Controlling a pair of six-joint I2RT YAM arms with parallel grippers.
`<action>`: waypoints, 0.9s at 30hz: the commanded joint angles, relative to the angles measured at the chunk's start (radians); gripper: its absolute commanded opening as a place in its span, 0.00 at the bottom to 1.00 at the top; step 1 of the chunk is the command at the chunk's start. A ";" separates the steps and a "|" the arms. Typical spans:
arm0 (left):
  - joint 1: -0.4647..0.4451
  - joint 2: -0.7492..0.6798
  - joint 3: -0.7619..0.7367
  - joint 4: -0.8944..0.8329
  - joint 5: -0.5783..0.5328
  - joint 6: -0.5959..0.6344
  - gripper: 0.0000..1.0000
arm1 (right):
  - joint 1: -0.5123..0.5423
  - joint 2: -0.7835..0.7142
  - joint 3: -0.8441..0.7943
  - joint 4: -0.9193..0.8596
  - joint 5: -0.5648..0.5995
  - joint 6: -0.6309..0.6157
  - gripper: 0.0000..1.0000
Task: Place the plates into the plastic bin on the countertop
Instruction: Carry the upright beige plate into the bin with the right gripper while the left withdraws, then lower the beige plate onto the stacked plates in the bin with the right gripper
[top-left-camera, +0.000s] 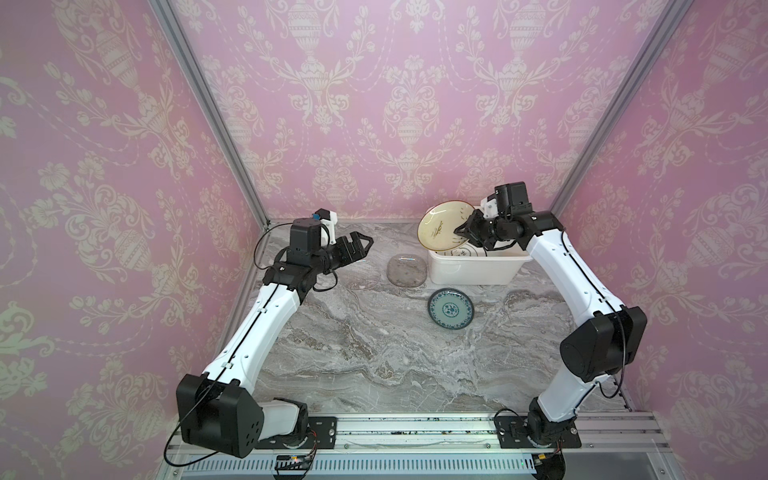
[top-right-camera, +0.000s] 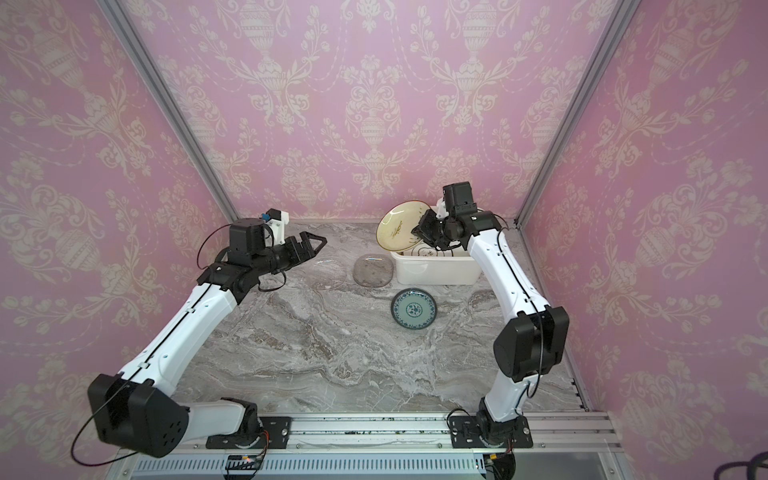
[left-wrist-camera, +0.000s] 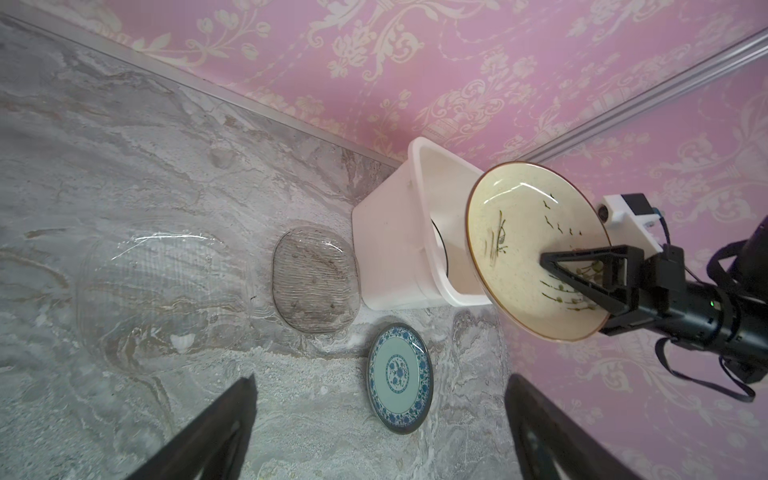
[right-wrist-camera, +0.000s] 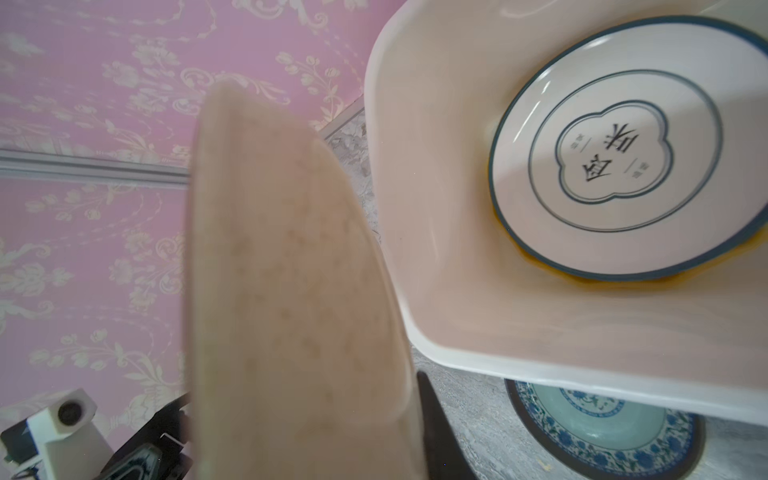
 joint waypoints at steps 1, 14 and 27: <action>-0.067 0.041 0.055 -0.032 -0.067 0.081 0.95 | -0.055 0.027 0.089 0.020 0.009 0.002 0.12; -0.309 0.182 0.200 -0.081 -0.155 0.128 0.95 | -0.181 0.247 0.254 -0.074 0.046 -0.131 0.12; -0.394 0.300 0.233 -0.026 -0.168 0.057 0.96 | -0.187 0.395 0.292 -0.108 -0.120 -0.309 0.12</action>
